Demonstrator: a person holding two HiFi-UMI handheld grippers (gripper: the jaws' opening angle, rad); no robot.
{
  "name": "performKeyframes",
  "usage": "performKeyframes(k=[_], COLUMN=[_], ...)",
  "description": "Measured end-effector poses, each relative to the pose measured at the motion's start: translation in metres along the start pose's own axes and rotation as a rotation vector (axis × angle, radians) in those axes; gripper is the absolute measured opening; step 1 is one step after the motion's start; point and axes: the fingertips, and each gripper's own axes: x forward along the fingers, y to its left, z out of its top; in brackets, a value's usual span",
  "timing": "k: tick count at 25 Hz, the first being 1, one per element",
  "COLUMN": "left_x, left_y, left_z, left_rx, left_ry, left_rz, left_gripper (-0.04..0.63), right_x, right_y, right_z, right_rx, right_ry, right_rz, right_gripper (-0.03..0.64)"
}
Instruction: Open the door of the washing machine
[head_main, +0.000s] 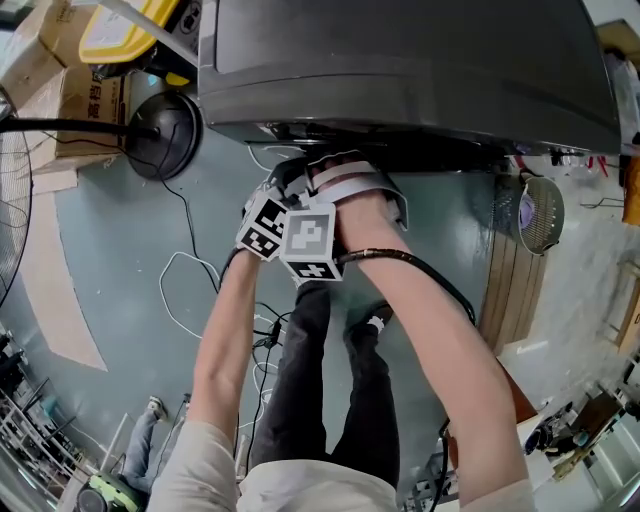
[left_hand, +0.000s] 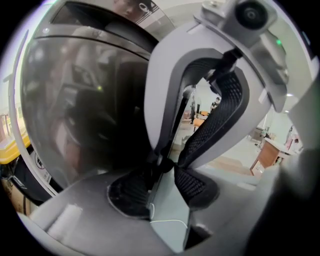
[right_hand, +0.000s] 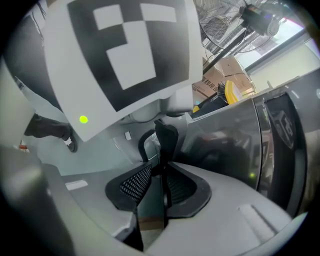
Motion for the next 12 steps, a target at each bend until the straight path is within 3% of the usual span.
performKeyframes(k=[2,5,12], left_x=[-0.008,-0.019,-0.025], left_y=[-0.028,-0.081,-0.13], left_z=[-0.01,-0.027,-0.043], left_rx=[0.009,0.017,0.061], left_ry=[-0.005,-0.036,0.027], left_rz=[-0.057,-0.099,-0.089], left_gripper=[0.176,0.173,0.172], right_x=[-0.008,-0.026,-0.043], right_y=[0.021,0.065,0.117], right_z=[0.009,0.014,0.006], right_rx=[0.021,-0.034,-0.091], right_ry=[-0.03,-0.078,-0.084], right_rz=[0.051,0.039,0.04], right_gripper=[0.048,0.101,0.107])
